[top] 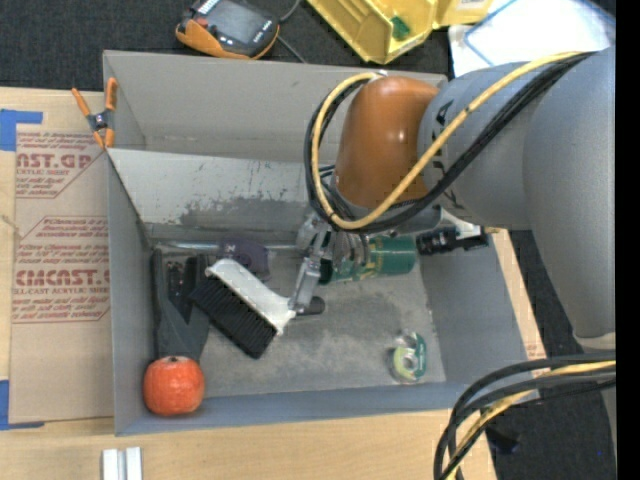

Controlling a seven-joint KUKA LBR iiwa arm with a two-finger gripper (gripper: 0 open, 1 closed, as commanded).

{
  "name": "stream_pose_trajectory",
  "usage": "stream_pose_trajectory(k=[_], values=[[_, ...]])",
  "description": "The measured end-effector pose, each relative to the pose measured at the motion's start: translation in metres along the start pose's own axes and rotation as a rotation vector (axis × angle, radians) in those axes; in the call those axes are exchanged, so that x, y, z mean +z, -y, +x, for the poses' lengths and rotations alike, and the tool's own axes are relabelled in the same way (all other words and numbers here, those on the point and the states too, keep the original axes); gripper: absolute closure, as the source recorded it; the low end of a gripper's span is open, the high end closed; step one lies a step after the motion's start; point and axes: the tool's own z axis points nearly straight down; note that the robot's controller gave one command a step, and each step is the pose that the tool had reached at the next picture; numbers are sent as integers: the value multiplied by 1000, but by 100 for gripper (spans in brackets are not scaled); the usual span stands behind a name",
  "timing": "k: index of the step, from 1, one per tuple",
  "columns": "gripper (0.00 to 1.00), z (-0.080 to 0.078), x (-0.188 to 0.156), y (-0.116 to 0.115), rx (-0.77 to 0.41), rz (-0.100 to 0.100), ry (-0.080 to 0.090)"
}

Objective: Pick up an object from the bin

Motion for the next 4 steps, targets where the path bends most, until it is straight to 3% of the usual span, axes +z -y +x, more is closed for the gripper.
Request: stream_pose_trajectory(k=[1,2,3,4], values=[[0,0,96,-24,229,12,-27],[0,3,67,23,-100,-5,12],[0,2,38,21,-49,1,0],[0,29,36,32,-299,0,2]])
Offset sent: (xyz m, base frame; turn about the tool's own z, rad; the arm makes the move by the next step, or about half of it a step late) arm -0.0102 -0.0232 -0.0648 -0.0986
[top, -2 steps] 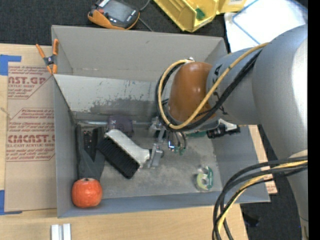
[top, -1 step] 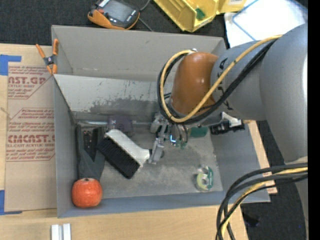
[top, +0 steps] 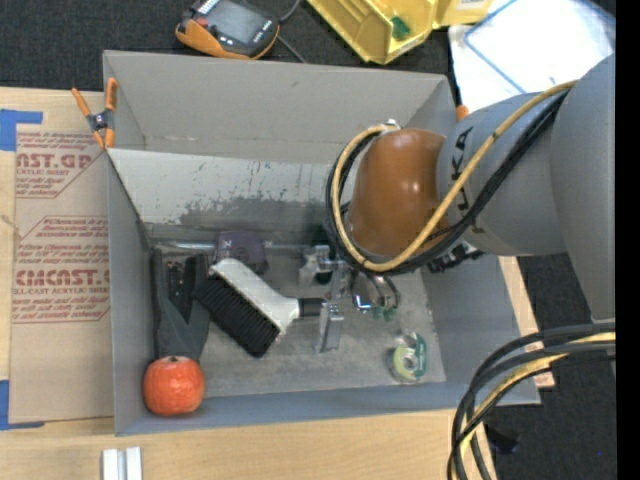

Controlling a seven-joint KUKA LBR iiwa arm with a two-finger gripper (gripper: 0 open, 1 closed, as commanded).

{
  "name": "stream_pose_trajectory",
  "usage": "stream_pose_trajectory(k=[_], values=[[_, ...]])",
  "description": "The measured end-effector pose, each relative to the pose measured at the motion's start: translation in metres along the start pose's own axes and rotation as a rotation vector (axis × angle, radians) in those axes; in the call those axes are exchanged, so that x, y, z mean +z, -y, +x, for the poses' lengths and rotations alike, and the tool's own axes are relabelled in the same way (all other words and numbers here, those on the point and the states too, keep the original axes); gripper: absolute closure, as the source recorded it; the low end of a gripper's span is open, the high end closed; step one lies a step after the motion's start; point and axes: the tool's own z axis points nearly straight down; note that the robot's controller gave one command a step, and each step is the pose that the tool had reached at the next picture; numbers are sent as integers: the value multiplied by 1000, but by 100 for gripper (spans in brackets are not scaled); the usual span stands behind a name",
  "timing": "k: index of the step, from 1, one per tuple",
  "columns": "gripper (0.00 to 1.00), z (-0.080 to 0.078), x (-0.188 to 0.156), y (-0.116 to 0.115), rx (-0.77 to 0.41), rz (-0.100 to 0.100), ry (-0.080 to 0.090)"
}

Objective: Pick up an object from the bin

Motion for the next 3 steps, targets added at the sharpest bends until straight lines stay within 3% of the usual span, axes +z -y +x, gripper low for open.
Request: stream_pose_trajectory(k=[1,3], values=[[100,-49,57,-21,279,-3,7],[100,-43,60,-31,280,1,7]])
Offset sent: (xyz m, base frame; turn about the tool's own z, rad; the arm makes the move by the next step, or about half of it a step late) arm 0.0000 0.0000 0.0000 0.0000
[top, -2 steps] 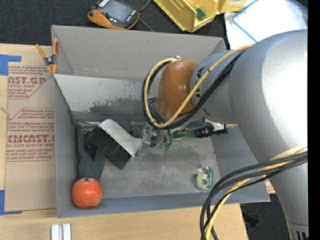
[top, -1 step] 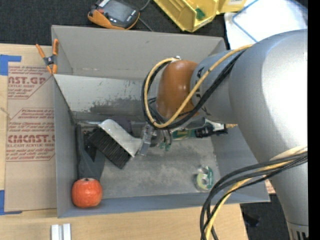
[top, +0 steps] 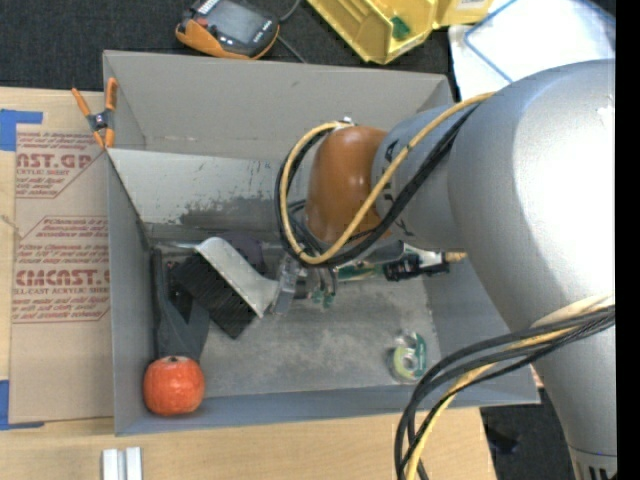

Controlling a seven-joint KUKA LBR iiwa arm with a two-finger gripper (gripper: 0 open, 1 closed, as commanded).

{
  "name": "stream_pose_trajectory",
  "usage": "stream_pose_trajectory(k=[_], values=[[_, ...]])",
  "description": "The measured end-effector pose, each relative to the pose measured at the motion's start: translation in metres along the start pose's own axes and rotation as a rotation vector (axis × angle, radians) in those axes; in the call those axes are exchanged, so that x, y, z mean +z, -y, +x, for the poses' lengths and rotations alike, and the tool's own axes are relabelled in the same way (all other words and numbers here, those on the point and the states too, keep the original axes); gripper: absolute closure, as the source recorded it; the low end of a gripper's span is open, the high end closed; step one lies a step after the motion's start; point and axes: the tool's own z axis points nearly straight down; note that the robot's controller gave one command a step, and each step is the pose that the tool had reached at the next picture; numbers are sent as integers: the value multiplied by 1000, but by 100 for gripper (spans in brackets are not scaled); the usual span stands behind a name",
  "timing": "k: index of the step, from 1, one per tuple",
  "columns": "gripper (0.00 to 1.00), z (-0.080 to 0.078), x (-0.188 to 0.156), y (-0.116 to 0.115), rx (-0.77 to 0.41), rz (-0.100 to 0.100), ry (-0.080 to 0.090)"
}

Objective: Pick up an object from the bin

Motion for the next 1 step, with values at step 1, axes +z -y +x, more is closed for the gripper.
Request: stream_pose_trajectory(k=[1], values=[[100,-14,0,12,-23,-1,-3]])
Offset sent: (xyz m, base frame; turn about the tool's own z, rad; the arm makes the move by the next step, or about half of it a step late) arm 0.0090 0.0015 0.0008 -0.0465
